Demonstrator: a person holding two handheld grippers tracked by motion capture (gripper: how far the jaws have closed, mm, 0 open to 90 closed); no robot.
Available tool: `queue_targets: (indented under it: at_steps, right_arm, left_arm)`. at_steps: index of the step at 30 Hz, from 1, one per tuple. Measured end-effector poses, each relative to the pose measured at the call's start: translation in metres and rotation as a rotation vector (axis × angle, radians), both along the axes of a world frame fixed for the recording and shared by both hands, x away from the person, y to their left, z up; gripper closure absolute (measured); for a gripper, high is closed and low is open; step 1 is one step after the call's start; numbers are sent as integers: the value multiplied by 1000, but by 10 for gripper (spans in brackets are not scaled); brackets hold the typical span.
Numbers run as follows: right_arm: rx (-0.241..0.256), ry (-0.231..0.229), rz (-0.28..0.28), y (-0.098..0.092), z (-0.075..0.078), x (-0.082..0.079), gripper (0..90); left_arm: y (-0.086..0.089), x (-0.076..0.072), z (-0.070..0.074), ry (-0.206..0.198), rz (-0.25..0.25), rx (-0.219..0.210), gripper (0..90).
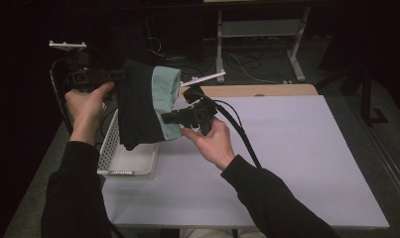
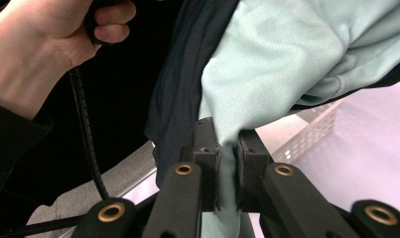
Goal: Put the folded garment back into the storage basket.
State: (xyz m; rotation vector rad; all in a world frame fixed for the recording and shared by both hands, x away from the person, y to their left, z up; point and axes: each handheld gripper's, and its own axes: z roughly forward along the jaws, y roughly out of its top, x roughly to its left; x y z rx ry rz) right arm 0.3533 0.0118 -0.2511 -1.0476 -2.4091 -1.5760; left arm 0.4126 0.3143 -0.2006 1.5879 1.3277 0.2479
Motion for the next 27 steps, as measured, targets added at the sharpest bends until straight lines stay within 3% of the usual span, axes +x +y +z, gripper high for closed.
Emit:
queue_targets:
  at_steps: [7,27]
  right_arm:
    - [10,-38,-1,16,-7,-2,810]
    - [71,-13,24,62,-39,-2,810]
  left_arm:
    - [14,-1,-5,-25,5,4,813]
    - [59,-11,-27,-60,41,-2,814]
